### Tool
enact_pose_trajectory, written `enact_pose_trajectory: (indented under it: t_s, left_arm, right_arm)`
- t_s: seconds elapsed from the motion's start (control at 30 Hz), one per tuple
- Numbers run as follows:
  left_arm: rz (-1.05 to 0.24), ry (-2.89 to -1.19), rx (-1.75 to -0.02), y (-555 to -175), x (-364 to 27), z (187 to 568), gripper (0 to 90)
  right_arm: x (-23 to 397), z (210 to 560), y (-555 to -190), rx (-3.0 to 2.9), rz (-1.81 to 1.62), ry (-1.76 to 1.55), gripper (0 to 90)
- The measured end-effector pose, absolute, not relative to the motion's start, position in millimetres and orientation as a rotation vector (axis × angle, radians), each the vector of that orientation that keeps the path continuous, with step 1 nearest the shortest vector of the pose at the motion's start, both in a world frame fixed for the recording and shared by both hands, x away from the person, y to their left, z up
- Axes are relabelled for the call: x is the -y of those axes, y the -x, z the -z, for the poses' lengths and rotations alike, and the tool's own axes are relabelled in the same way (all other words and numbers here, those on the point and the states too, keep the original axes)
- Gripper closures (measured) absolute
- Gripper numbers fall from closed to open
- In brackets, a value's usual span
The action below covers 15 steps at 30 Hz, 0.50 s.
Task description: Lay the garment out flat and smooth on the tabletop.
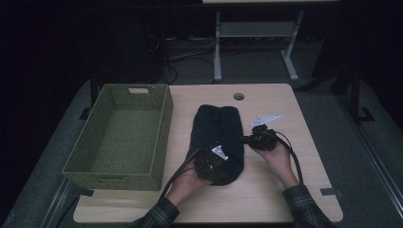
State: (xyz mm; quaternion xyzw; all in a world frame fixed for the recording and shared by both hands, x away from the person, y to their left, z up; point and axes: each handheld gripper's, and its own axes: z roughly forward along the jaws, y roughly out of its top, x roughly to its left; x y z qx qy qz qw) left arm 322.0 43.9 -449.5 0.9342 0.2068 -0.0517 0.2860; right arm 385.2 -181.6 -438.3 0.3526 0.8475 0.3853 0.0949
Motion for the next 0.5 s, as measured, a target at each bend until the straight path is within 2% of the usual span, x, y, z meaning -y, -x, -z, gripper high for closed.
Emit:
enact_pose_trajectory:
  t_s: [0.1,0.3,0.43,0.5]
  left_arm:
    - [0.125,-2.475,-0.554,-322.3,-47.5,441.4,81.0]
    - [0.072,-2.408,-0.585,-327.6,-61.7,423.7,81.3]
    - [-0.018,-2.365,-0.659,-336.6,-74.8,412.9,89.8]
    - [-0.068,-2.343,-0.711,-342.6,-81.4,410.9,89.9]
  right_arm:
    - [184.2,443.3,-380.6,-2.516,-1.150,-1.047,89.9]
    - [185.9,450.1,-375.2,-2.531,-1.142,-1.059,89.9]
    - [185.0,454.1,-376.3,-2.544,-1.136,-1.050,89.9]
    - [183.5,456.3,-377.5,-2.550,-1.135,-1.038,89.9]
